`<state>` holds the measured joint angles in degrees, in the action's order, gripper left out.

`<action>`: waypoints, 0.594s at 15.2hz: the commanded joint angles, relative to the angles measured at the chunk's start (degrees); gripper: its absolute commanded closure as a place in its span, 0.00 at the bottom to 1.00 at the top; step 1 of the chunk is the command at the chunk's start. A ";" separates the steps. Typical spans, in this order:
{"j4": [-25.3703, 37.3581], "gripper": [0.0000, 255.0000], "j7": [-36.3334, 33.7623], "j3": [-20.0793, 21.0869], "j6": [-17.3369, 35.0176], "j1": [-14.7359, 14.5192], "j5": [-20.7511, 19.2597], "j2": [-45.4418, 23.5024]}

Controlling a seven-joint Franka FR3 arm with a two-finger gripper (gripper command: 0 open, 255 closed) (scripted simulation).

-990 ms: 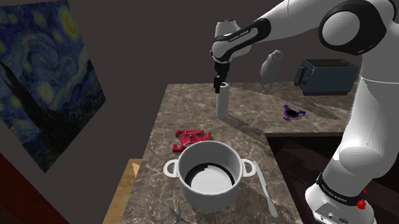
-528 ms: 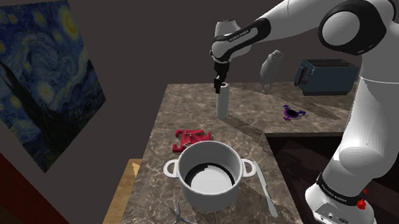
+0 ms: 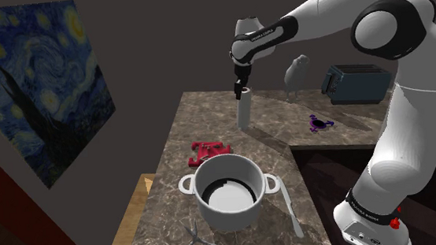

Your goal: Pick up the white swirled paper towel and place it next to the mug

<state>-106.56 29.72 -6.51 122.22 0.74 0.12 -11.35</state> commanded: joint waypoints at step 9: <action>5.41 1.00 0.02 -0.08 -7.24 0.00 -0.21 1.83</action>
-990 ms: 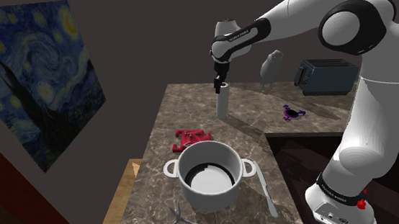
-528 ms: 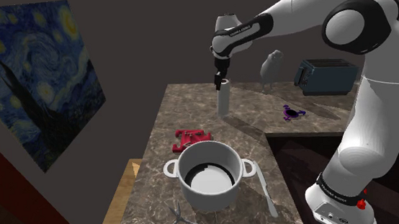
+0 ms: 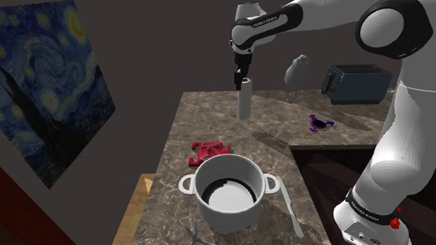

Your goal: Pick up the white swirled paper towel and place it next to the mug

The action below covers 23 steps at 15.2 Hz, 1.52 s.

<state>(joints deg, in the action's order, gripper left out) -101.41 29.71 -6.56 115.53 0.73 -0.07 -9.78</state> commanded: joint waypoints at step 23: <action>18.29 1.00 0.30 -0.12 -18.39 0.16 0.04 0.08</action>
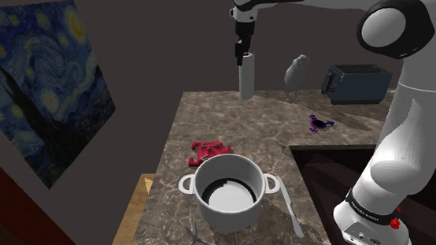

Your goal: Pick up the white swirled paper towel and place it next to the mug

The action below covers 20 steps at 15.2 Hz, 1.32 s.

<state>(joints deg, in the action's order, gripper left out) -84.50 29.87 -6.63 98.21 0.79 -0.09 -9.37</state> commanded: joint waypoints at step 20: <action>19.98 1.00 2.66 -0.91 -16.56 1.99 0.81 -3.44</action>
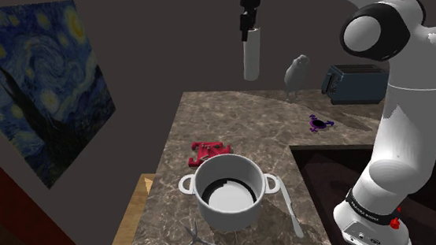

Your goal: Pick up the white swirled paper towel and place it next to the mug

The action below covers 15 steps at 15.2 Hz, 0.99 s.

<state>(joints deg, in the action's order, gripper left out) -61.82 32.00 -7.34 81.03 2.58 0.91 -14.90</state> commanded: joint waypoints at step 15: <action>-26.21 1.00 16.83 -7.90 5.78 8.32 -2.16 20.84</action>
<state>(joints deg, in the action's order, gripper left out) -87.52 47.30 -14.46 86.77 10.23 -1.19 5.47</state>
